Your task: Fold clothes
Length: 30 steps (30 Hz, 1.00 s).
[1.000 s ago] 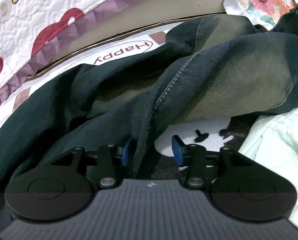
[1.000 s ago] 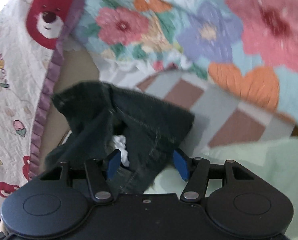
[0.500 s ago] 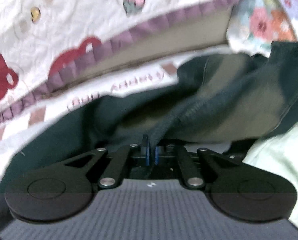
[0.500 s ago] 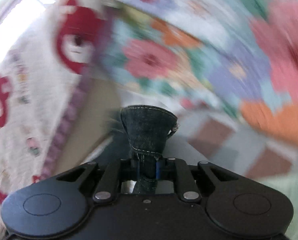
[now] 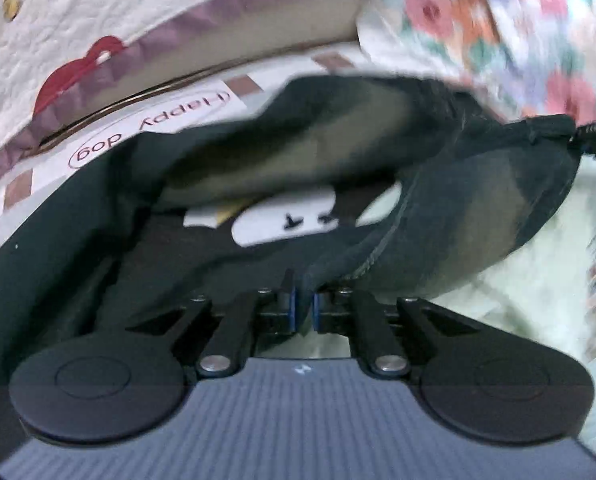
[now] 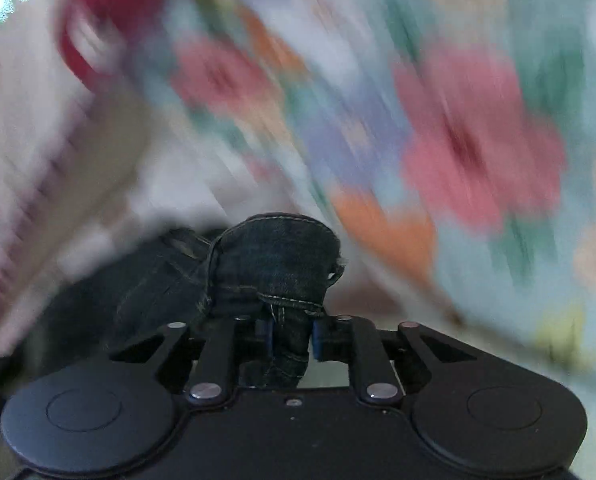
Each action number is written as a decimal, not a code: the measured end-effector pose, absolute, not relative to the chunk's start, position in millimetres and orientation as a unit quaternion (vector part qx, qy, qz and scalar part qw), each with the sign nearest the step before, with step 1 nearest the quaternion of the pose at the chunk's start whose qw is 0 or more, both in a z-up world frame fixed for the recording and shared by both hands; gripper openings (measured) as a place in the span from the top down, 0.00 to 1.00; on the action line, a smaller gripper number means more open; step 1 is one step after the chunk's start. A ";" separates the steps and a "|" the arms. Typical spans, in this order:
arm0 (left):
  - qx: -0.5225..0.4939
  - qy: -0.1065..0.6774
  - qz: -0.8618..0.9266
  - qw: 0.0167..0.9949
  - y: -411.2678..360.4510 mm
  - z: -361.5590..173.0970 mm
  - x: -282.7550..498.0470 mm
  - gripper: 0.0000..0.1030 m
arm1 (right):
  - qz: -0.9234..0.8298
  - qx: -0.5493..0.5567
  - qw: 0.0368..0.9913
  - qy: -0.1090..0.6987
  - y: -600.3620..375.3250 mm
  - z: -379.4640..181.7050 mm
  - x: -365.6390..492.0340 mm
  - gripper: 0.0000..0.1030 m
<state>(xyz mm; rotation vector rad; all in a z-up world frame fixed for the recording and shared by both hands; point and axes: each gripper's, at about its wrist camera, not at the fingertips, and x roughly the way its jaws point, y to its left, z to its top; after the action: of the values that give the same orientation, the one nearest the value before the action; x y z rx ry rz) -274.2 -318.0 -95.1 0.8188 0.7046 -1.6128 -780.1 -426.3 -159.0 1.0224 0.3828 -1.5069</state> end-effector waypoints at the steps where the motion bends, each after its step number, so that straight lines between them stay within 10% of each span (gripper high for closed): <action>1: 0.357 0.291 -0.682 0.568 -317.5 -99.6 -279.2 0.93 | -0.655 0.448 0.584 0.172 -421.7 -169.3 -780.1 0.71; 3: 0.356 0.285 -0.681 0.573 -313.8 -102.5 -279.3 0.91 | -0.669 0.444 0.573 0.166 -408.8 -171.2 -778.7 0.54; 13: 0.300 0.306 -0.657 0.620 -275.0 -96.6 -239.2 0.68 | -0.599 0.281 0.740 0.123 -373.6 -79.9 -714.9 0.55; 30: 0.349 0.260 -0.536 0.724 -220.2 -133.8 -187.2 0.68 | -0.159 0.073 0.942 0.286 -328.5 -71.3 -439.8 0.55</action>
<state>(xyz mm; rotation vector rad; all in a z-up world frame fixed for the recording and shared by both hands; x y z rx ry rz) -187.2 -220.2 -133.8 0.7694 0.5736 -1.1828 -439.8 -328.5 -71.3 0.1497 0.5842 -0.3234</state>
